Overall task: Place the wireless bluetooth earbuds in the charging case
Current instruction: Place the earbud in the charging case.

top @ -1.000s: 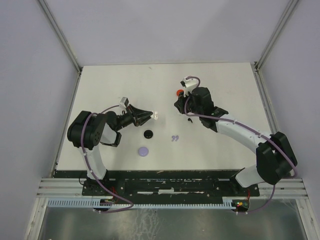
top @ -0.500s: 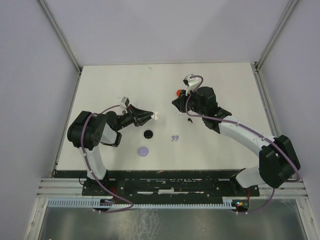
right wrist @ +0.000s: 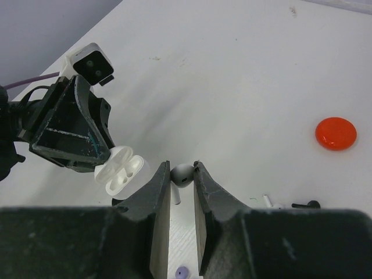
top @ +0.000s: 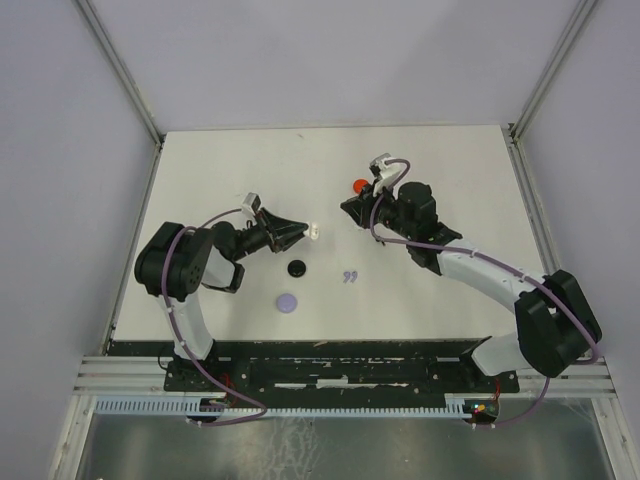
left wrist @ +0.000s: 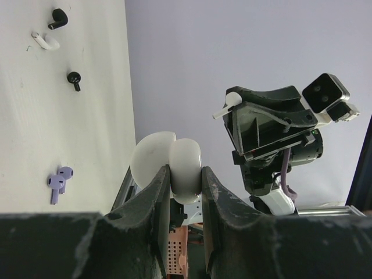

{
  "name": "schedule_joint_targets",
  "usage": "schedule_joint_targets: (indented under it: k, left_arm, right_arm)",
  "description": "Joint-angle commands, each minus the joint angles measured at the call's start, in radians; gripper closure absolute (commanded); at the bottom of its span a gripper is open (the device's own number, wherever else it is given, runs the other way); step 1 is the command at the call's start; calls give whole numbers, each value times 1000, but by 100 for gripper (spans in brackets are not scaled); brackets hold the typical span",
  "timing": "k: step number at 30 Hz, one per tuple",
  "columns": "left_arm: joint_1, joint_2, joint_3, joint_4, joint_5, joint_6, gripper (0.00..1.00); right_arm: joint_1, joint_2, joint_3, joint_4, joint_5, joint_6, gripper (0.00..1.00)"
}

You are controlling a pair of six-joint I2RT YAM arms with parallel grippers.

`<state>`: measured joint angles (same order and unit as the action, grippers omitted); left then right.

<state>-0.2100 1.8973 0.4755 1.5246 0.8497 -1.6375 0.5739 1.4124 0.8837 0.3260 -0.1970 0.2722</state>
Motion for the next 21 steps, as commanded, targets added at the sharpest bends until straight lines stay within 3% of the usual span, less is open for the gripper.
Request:
schedule_joint_targets:
  k: [1, 8, 21]
  left_arm:
    - [-17, -32, 30, 203, 37, -40, 97]
    - [-54, -7, 56, 204, 36, -57, 97]
    - [-90, 25, 86, 203, 19, -82, 97]
  right_arm:
    - [-3, -21, -85, 324, -78, 10, 98]
    - [12, 48, -225, 727, -146, -30, 98]
    - [57, 156, -311, 1024, -247, -174, 98]
